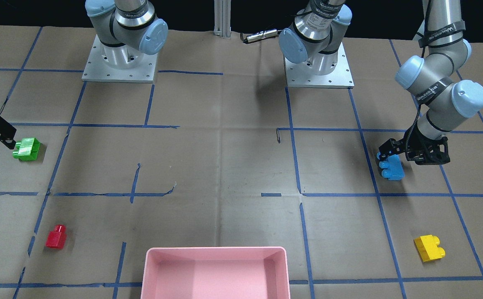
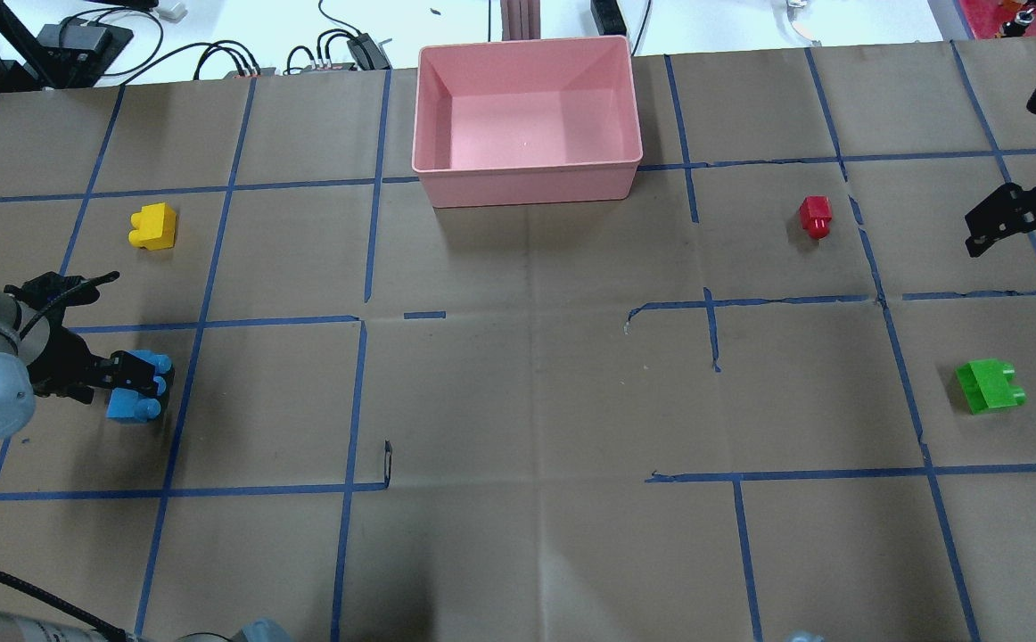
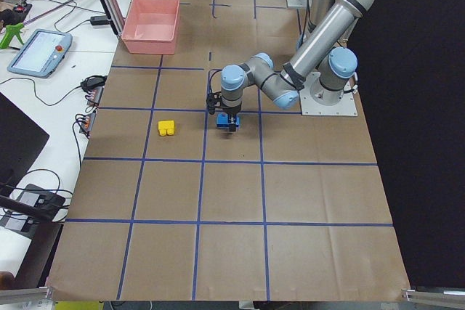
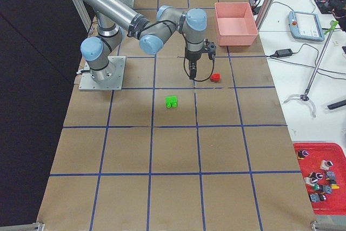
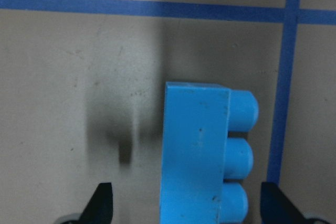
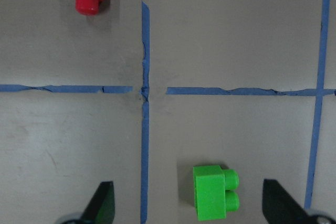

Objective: Put all blocks into box

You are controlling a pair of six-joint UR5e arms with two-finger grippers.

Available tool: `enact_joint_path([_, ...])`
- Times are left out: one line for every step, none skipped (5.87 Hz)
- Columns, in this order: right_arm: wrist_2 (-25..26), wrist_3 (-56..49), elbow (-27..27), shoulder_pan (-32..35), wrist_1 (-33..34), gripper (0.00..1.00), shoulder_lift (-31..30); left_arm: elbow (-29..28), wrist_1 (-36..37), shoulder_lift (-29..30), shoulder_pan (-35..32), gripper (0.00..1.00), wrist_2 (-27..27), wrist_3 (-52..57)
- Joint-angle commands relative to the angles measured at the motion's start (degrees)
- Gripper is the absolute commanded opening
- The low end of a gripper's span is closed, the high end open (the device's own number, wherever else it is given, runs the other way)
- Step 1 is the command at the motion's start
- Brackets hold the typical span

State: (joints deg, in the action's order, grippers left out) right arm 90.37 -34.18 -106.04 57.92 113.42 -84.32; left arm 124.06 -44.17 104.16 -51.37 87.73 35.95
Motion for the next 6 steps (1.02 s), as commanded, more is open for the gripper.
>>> enact_joint_path([-0.29, -5.87, -4.16, -3.95, 6.51, 0.99, 2.38, 0.05, 0.67, 2.52, -0.13, 0.98, -2.82, -0.61])
enact_joint_path([-0.37, -8.33, -6.26, -4.82, 11.95, 0.99, 4.84, -0.04, 0.76, 2.45, -1.17, 0.98, -2.74, -1.31])
enact_joint_path([-0.29, -8.35, -8.63, -6.14, 12.17, 0.99, 5.3, -0.3, 1.11, 2.27, -1.27, 0.98, -2.57, -1.15])
enact_joint_path([-0.37, -8.35, -10.83, -6.24, 13.22, 0.98, 5.56, -0.57, 2.5, 2.36, -1.36, 0.98, -2.22, -0.88])
enact_joint_path([-0.29, -8.44, -12.33, -6.24, 13.67, 0.99, 6.44, -0.57, 4.08, 2.36, -1.36, 0.98, -2.22, -0.88])
enact_joint_path([-0.11, -8.62, -12.35, -6.67, 13.67, 0.99, 7.66, -0.48, 5.49, 2.45, -1.36, 0.97, -2.39, -0.97])
